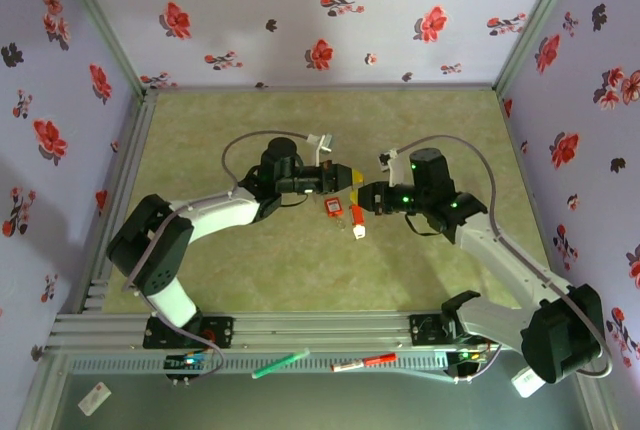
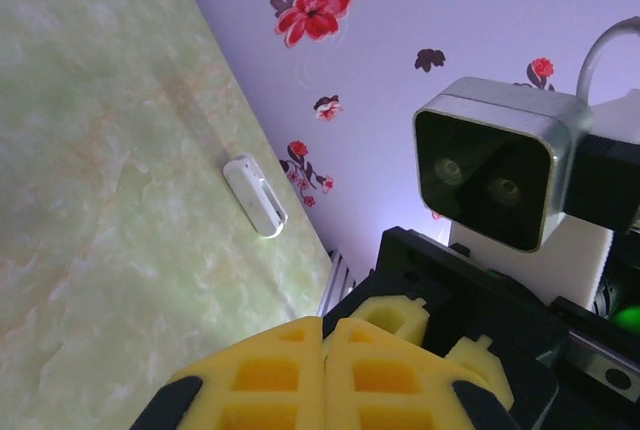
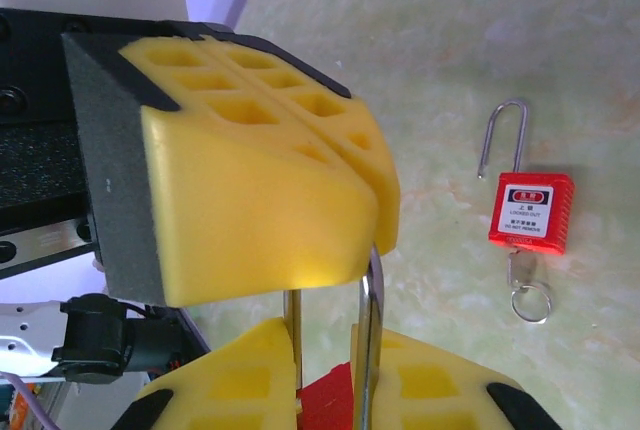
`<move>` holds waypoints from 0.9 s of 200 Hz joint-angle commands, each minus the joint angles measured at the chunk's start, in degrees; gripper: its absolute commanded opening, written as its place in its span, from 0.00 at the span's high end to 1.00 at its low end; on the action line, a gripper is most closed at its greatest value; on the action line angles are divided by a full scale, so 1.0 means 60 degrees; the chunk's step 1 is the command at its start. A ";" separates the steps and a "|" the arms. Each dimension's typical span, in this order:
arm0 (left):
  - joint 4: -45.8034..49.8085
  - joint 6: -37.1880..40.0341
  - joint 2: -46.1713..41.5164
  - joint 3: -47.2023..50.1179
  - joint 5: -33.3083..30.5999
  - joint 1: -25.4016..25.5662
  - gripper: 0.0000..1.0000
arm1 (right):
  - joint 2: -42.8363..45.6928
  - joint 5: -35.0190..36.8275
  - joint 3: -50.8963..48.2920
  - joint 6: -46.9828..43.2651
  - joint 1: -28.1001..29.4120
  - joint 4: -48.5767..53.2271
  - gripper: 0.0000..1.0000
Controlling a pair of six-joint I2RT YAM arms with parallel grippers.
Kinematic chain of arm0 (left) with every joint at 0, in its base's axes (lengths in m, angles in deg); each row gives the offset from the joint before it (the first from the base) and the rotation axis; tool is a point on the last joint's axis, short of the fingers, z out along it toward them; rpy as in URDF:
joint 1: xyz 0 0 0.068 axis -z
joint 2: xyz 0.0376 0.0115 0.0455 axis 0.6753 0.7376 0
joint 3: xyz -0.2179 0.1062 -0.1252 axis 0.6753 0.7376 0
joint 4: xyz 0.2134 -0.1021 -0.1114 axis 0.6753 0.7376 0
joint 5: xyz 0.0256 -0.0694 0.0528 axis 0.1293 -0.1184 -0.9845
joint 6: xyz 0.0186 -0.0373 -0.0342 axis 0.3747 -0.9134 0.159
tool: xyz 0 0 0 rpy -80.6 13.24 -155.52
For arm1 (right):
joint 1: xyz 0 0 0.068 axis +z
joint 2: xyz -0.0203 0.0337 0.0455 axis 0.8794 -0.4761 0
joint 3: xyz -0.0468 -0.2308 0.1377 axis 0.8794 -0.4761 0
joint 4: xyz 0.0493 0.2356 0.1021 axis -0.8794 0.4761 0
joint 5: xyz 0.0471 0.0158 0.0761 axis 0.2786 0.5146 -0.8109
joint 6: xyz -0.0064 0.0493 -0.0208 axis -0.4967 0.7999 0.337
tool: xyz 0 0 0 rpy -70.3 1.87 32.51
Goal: Unlock with the key
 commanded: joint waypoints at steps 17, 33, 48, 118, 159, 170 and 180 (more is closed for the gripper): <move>-0.0927 -0.0256 0.0282 -0.0102 -0.0127 0.0168 1.00 | 0.0068 -0.0337 -0.0049 -0.0121 0.0172 -0.0279 1.00; -0.1113 -0.0397 0.0396 -0.0058 -0.0141 0.0132 1.00 | 0.0148 -0.0091 -0.0043 -0.0162 0.0172 -0.0155 1.00; -0.1419 -0.0661 0.0494 0.0044 -0.0233 0.0034 0.86 | 0.0163 0.0292 0.0039 -0.0301 0.0175 0.0203 1.00; -0.0663 -0.0531 -0.0429 0.0515 -0.1576 -0.0824 0.31 | -0.0006 0.3330 0.0770 -0.1163 0.0252 0.2903 1.00; -0.0494 -0.0630 -0.0811 0.0706 -0.1860 -0.1180 0.30 | -0.0673 0.5230 0.1247 -0.1016 0.0362 0.3649 1.00; -0.0350 -0.0542 -0.1128 0.0874 -0.1950 -0.1362 0.30 | -0.0931 0.6036 0.1515 -0.1026 0.0390 0.4104 1.00; -0.0089 -0.0397 -0.1477 0.1025 -0.2020 -0.1515 0.30 | -0.1188 0.6771 0.1775 -0.1083 0.0428 0.4550 1.00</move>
